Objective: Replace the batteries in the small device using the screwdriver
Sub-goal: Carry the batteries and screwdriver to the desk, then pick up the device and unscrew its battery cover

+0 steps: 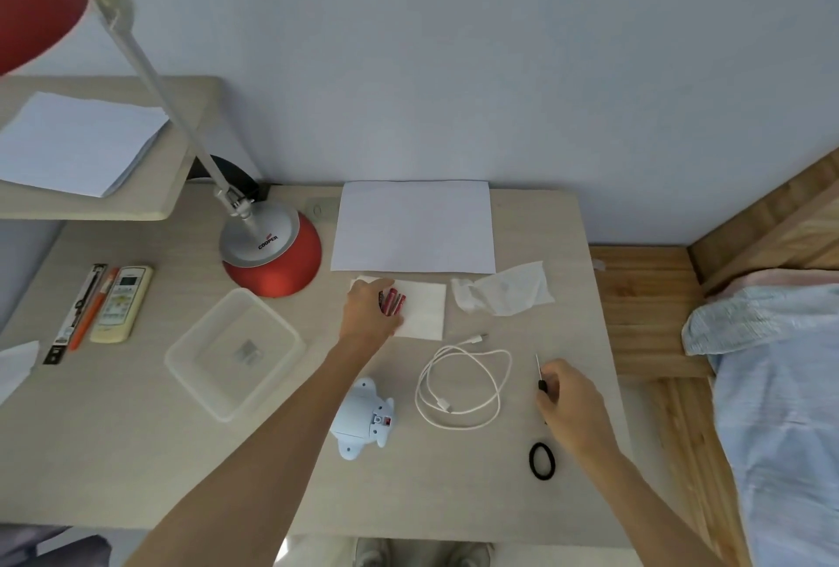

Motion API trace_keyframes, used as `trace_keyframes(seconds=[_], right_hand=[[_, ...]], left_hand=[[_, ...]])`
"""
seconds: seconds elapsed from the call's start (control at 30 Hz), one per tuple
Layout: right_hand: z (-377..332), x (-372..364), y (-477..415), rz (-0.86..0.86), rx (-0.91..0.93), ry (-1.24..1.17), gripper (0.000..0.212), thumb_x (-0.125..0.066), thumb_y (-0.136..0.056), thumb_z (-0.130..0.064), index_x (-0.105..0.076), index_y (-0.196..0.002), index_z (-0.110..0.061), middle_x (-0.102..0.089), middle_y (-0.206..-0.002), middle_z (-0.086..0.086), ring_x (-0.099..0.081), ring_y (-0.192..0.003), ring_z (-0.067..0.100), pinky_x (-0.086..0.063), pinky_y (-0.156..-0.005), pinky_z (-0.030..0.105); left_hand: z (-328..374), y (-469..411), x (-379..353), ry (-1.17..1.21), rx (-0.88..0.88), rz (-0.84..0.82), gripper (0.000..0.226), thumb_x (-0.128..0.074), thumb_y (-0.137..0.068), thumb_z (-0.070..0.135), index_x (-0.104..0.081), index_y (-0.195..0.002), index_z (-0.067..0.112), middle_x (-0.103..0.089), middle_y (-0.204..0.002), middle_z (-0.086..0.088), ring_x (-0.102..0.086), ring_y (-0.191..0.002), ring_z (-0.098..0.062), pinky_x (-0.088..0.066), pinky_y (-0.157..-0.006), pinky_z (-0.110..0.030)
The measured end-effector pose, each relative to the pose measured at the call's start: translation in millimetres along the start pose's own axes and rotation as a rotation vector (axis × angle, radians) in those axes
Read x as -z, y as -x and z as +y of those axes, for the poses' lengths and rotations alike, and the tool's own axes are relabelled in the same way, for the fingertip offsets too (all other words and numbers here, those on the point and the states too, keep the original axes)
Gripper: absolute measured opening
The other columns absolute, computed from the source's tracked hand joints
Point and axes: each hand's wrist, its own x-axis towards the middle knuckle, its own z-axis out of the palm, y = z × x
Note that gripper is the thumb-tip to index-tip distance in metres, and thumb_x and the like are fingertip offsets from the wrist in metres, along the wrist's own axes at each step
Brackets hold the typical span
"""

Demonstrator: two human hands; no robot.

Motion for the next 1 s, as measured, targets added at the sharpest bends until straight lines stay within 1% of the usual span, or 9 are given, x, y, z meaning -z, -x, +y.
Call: trace_keyframes(seconds=[0.07, 0.13, 0.3, 0.47, 0.6, 0.67, 0.73, 0.87, 1.0], right_hand=[[-1, 0, 0, 0.002, 0.009, 0.014, 0.028, -0.071, -0.089, -0.014, -0.049, -0.085, -0.032, -0.057, -0.079, -0.009, -0.056, -0.072, 0.012, -0.048, -0.064, 0.037], [-2, 0, 0, 0.007, 0.011, 0.026, 0.030, -0.070, -0.090, -0.014, -0.047, -0.084, -0.031, -0.056, -0.079, -0.008, -0.055, -0.072, 0.012, -0.048, -0.064, 0.037], [-7, 2, 1, 0.004, 0.001, 0.045, 0.027, -0.069, -0.092, -0.014, -0.048, -0.085, -0.029, -0.056, -0.080, -0.007, -0.056, -0.073, 0.014, -0.051, -0.065, 0.040], [-15, 13, 5, -0.025, -0.030, 0.108, 0.024, -0.066, -0.092, -0.008, -0.051, -0.082, -0.024, -0.059, -0.078, -0.004, -0.058, -0.070, 0.017, -0.047, -0.060, 0.037], [-26, 28, 10, -0.016, -0.050, 0.218, 0.011, -0.065, -0.093, -0.012, -0.060, -0.093, -0.022, -0.063, -0.085, -0.004, -0.062, -0.075, 0.020, -0.057, -0.066, 0.039], [-37, 38, 14, 0.013, -0.052, 0.247, 0.010, -0.064, -0.093, -0.012, -0.061, -0.092, -0.021, -0.063, -0.084, -0.003, -0.062, -0.074, 0.019, -0.058, -0.065, 0.040], [-51, 51, 22, 0.059, -0.040, 0.239, 0.010, -0.063, -0.093, -0.012, -0.064, -0.093, -0.021, -0.066, -0.086, -0.002, -0.063, -0.076, 0.020, -0.059, -0.067, 0.042], [-83, 74, 42, 0.190, 0.022, 0.141, 0.012, -0.065, -0.094, -0.010, -0.068, -0.098, -0.021, -0.067, -0.091, -0.001, -0.064, -0.080, 0.021, -0.060, -0.070, 0.044], [-119, 84, 61, 0.266, 0.125, 0.077, 0.014, -0.064, -0.095, -0.004, -0.069, -0.098, -0.017, -0.066, -0.092, 0.001, -0.064, -0.080, 0.022, -0.058, -0.072, 0.044]], left_hand=[[-6, -2, 1, -0.043, -0.005, 0.000, 0.084, -0.095, -0.071, 0.015, -0.065, -0.148, 0.026, -0.057, -0.128, -0.008, -0.070, -0.099, -0.029, -0.067, -0.084, -0.050], [-6, -2, 5, -0.091, -0.017, -0.013, 0.086, -0.095, -0.073, 0.020, -0.062, -0.151, 0.030, -0.055, -0.130, -0.007, -0.070, -0.106, -0.032, -0.068, -0.081, -0.052], [1, 21, 28, -0.145, -0.026, -0.050, 0.085, -0.095, -0.079, 0.031, -0.057, -0.155, 0.032, -0.053, -0.146, -0.007, -0.064, -0.126, -0.029, -0.061, -0.098, -0.054], [-7, 68, 58, -0.047, -0.075, -0.097, 0.069, -0.094, -0.082, 0.036, -0.067, -0.145, 0.026, -0.066, -0.129, -0.002, -0.067, -0.103, -0.016, -0.056, -0.093, -0.034], [-37, 115, 65, -0.090, -0.117, -0.279, 0.085, -0.097, -0.074, 0.049, -0.061, -0.149, 0.035, -0.054, -0.137, 0.009, -0.057, -0.121, -0.013, -0.046, -0.101, -0.029], [-50, 131, 63, -0.071, -0.136, -0.361, 0.082, -0.100, -0.066, 0.050, -0.064, -0.139, 0.042, -0.054, -0.130, 0.012, -0.054, -0.121, -0.014, -0.045, -0.103, -0.031], [-63, 140, 58, -0.055, -0.167, -0.399, 0.071, -0.103, -0.063, 0.041, -0.066, -0.123, 0.049, -0.059, -0.116, 0.012, -0.058, -0.110, -0.016, -0.047, -0.097, -0.032], [-90, 151, 43, 0.070, -0.166, -0.360, 0.101, -0.104, -0.062, 0.043, -0.055, -0.150, 0.048, -0.050, -0.140, 0.009, -0.049, -0.135, -0.019, -0.043, -0.119, -0.042], [-126, 139, 16, 0.208, -0.212, -0.292, 0.093, -0.099, -0.059, 0.045, -0.063, -0.144, 0.050, -0.064, -0.138, 0.009, -0.062, -0.129, -0.019, -0.056, -0.108, -0.050]])
